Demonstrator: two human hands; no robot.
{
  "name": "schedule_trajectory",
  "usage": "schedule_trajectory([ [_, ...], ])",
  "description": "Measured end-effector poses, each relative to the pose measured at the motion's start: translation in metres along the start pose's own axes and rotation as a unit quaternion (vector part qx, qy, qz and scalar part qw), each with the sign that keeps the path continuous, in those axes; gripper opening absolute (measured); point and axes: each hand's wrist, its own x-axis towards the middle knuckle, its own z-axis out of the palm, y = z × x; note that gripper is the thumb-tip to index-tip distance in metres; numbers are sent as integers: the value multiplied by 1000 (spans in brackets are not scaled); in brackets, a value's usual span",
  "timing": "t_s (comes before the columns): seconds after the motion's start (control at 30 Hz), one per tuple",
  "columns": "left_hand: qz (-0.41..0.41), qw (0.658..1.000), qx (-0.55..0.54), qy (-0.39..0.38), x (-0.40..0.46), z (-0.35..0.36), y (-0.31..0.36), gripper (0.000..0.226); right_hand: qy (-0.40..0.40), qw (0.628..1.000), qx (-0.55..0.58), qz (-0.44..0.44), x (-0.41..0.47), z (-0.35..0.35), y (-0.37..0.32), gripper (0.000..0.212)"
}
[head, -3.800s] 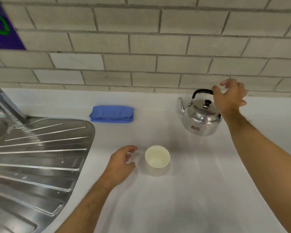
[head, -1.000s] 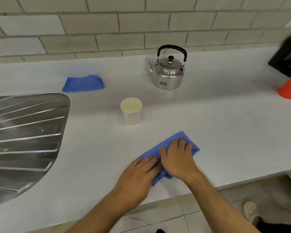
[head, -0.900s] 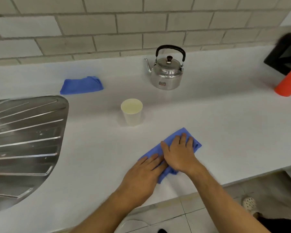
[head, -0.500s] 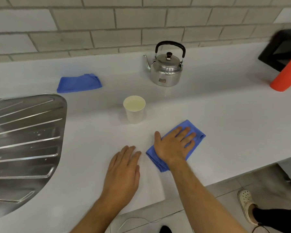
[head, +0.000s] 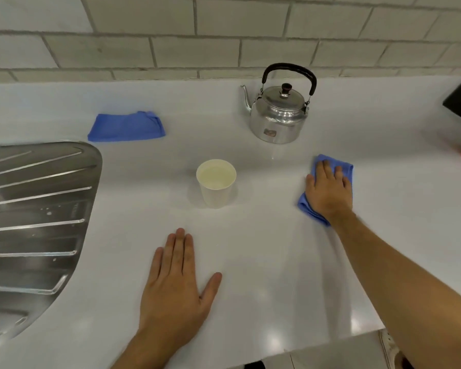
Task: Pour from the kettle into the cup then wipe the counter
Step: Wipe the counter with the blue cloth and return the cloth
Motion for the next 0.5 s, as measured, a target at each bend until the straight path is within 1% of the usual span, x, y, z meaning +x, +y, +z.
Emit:
schedule_trajectory([
  [0.07, -2, 1000, 1, 1, 1, 0, 1, 88, -2, 998, -15, -63, 20, 2, -16, 51],
  [0.17, 2, 1000, 2, 2, 3, 0, 2, 88, -26, 986, -25, -163, 31, 7, -43, 49],
  [0.33, 4, 1000, -2, 10, 6, -2, 2, 88, -59, 952, -2, -299, 2, 6, -66, 49],
  [0.4, 3, 1000, -5, 15, 6, -2, 1, 89, -81, 939, 13, -334, -25, 2, -60, 49],
  [0.5, 1, 1000, -13, 17, 8, -2, -1, 90, -96, 929, 36, -357, -70, -4, -35, 51],
])
